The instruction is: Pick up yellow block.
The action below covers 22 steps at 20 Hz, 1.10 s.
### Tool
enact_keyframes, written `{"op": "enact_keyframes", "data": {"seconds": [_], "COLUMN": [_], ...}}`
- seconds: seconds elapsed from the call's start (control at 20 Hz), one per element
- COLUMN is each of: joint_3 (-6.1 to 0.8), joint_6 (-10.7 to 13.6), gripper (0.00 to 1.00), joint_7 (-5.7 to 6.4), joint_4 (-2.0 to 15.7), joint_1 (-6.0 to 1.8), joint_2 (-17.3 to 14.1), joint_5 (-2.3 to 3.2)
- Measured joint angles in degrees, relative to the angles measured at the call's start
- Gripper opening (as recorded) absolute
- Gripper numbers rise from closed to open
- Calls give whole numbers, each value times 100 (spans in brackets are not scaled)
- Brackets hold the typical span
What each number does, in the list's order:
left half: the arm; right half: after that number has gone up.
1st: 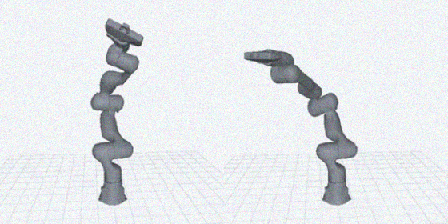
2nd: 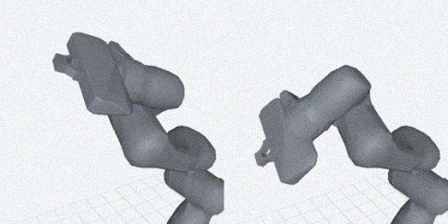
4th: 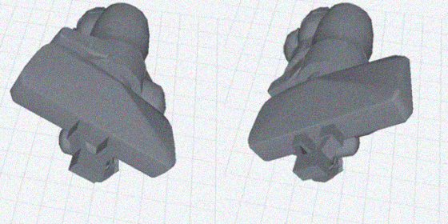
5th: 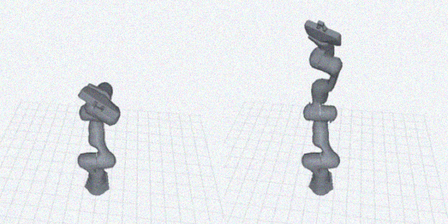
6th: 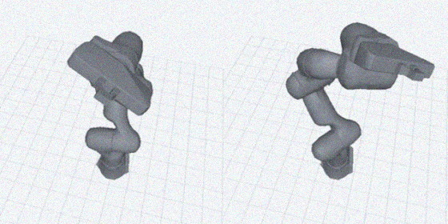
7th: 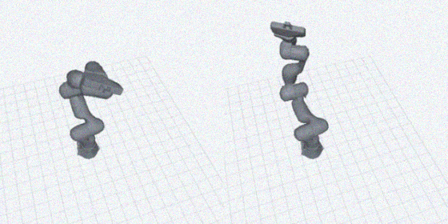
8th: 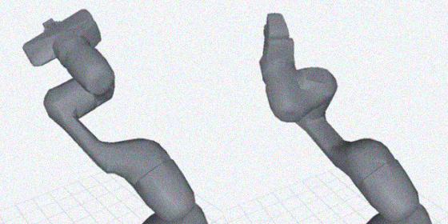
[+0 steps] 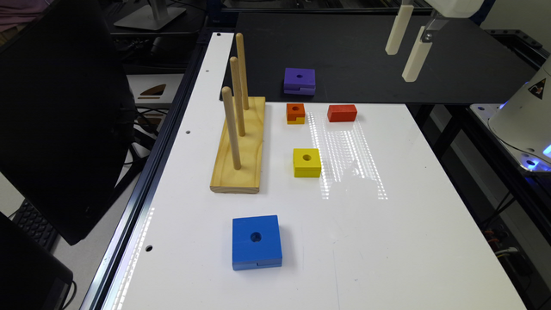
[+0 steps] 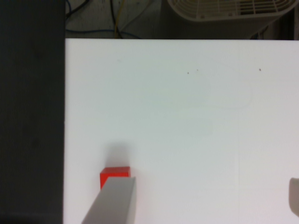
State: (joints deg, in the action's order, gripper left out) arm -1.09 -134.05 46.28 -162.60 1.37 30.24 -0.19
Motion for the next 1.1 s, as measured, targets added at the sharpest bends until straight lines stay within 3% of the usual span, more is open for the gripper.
{"op": "enact_keyframes", "data": {"seconds": [0.2, 0.6, 0.75, 1.1], "joint_3": [-26, -58, -108, -339], "joint_6": [-9, -315, -392, -406], "gripper": [100, 100, 100, 100], "joint_7": [61, 87, 122, 371], "joint_4": [99, 266, 480, 1108], "joint_1": [76, 107, 118, 138], "joint_2": [-77, -468, -732, -1438], "joint_5": [-28, -49, -66, -81]}}
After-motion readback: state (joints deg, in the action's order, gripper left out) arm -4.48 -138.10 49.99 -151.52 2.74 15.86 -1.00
